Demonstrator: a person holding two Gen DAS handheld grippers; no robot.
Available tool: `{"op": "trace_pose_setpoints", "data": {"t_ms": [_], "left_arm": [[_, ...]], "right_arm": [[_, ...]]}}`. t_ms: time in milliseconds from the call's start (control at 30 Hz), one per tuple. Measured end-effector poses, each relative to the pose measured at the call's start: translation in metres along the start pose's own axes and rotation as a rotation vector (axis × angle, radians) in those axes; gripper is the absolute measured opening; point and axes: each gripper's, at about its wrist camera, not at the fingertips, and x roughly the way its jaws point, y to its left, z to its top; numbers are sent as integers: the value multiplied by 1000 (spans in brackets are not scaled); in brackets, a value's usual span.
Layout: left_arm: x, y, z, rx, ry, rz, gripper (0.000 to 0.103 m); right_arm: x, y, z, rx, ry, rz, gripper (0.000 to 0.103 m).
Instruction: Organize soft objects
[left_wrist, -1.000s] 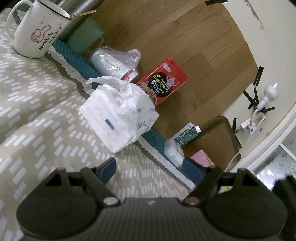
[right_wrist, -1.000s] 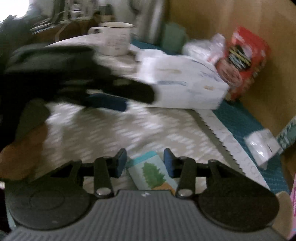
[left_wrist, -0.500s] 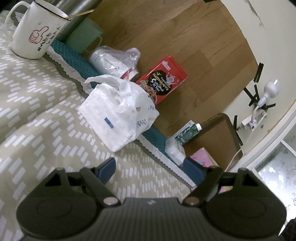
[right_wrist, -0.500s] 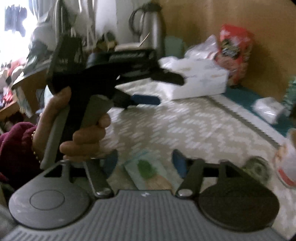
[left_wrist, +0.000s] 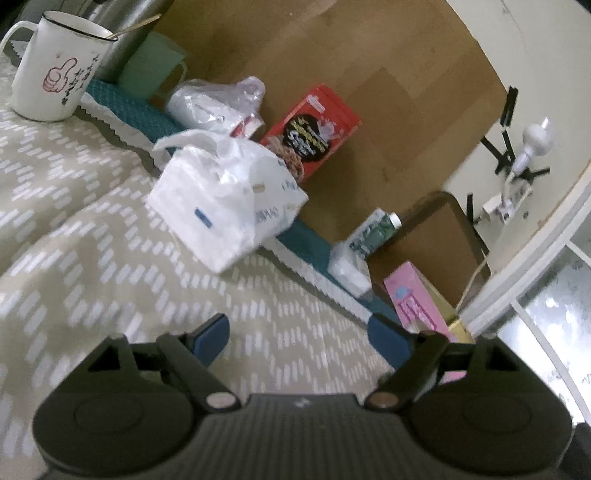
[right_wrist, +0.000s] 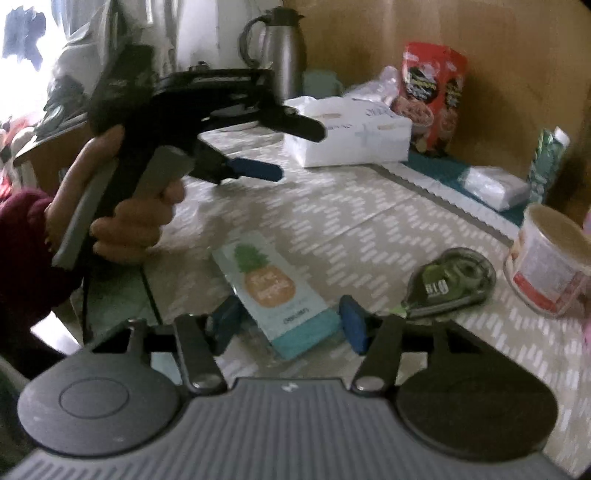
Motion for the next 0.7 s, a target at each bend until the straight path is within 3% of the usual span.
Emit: {"op": "trace_pose_setpoints", "data": {"t_ms": [67,167,267,433,567,700], "left_arm": [[-3,-8,-6,6,34,-7,85],[-4,-29,-14,31,112,-14,81],[3,-52,-21,56,200,-16,69],[11,-74,-31,82,235,77,68],[11,-72,-30,14,231,75,68],[2,-67,-29,-33,248,90,68]], "right_arm": [[-3,-17,-3,122,-27,-4,57],[-11,-46,-13,368,-75,66,55],[-14,-61,-26,521,-125,123,54],[-17,-59,-33,549,-150,131,52],[-22,-63,-37,553,-162,146,52],[-26,-77,-50,663,-188,206,50]]}}
